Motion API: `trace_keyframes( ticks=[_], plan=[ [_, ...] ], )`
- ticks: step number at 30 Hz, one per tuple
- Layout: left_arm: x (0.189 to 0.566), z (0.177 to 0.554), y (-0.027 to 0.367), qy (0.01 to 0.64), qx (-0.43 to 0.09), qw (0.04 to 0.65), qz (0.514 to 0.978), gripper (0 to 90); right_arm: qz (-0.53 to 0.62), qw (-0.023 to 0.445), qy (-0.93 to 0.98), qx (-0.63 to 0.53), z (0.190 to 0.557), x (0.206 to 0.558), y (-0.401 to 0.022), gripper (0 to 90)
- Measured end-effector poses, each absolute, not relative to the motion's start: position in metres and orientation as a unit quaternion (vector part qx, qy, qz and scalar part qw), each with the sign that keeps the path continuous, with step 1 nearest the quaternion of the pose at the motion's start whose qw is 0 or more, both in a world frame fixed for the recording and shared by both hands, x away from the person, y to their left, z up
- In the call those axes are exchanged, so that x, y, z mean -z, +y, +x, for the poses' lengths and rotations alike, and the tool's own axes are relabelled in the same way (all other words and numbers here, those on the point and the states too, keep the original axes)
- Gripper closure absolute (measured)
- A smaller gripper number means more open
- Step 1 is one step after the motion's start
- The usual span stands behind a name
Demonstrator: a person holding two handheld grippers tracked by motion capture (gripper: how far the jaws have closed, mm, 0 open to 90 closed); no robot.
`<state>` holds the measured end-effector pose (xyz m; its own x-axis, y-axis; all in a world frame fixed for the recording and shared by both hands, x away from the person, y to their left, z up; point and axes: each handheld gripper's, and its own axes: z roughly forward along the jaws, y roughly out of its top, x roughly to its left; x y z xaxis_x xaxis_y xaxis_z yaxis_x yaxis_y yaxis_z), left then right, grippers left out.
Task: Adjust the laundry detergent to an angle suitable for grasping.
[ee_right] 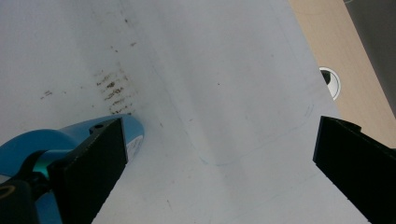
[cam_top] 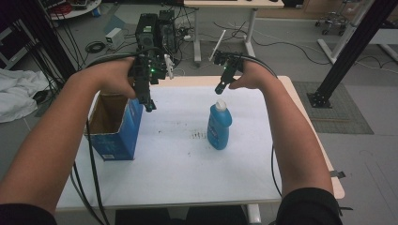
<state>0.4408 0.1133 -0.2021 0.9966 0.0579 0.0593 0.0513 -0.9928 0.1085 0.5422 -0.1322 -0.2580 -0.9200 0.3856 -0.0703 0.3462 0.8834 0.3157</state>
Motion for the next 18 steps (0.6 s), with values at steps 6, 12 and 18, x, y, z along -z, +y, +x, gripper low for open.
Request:
trace_keyframes(
  ticks=[6, 12, 18],
  plan=[
    [0.2037, 0.4391, 0.1101, 0.026, -0.031, 0.049, 0.998, 1.6, 0.189, 0.070, 0.967, -0.155, 0.5418, 0.2559, -0.1340, 2.0],
    [0.2047, 0.4397, 0.1071, 0.019, -0.031, 0.051, 0.998, 1.6, 0.194, 0.067, 0.965, -0.160, 0.5449, 0.2559, -0.1352, 2.0],
    [0.2044, 0.4378, 0.1106, 0.019, -0.030, 0.066, 0.997, 1.6, 0.193, 0.066, 0.967, -0.156, 0.5471, 0.2580, -0.1355, 2.0]
  ],
)
